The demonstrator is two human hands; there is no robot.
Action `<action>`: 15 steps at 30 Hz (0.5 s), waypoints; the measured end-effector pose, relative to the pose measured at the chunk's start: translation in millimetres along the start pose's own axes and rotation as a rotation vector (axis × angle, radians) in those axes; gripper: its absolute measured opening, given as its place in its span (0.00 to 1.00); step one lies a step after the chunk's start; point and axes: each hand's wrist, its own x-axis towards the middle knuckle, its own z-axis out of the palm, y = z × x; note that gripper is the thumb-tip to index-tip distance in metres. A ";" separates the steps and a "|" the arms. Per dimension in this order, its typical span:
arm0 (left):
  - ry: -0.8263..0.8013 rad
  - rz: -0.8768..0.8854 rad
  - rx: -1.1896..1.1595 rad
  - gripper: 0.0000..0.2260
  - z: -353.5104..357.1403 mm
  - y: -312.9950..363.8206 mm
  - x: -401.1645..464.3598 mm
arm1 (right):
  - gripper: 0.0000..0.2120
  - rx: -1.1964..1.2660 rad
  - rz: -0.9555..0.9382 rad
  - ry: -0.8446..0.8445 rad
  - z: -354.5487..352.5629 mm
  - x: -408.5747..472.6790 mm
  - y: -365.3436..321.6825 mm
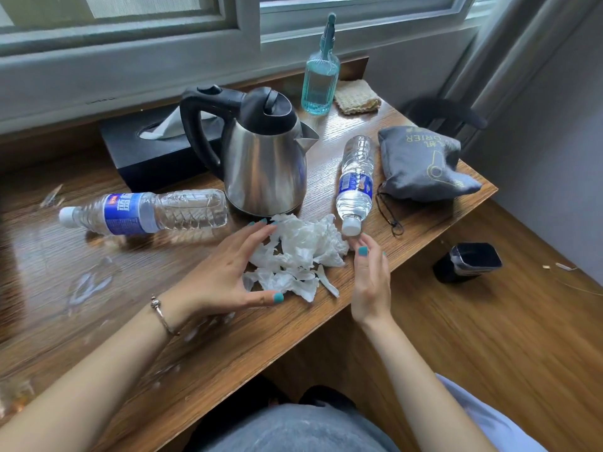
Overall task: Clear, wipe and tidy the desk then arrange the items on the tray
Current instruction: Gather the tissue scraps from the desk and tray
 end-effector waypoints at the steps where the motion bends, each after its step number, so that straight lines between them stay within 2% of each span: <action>1: 0.000 0.000 0.005 0.46 2.8 2.7 2.7 | 0.38 0.016 -0.001 -0.030 2.0 -4.3 -1.1; 4: 0.041 -0.003 0.011 0.46 8.1 4.5 4.6 | 0.32 0.162 0.010 -0.060 -1.6 -11.7 -0.7; 7: 0.102 -0.037 0.044 0.47 11.2 -3.1 -0.7 | 0.30 0.131 -0.191 -0.043 -14.1 -1.1 -5.7; 9: 0.117 -0.088 0.060 0.47 17.4 -0.7 3.4 | 0.40 -0.017 -0.400 -0.209 -12.2 12.8 -14.3; 11: 0.122 -0.101 0.103 0.43 27.3 8.9 15.4 | 0.52 -0.175 -0.526 -0.383 -1.2 28.0 -19.9; 13: 0.127 -0.105 0.124 0.35 37.1 17.0 25.0 | 0.60 -0.244 -0.506 -0.516 8.8 41.3 -21.1; 15: 0.135 -0.107 0.109 0.29 41.4 17.2 27.3 | 0.63 -0.318 -0.490 -0.596 14.7 49.1 -17.7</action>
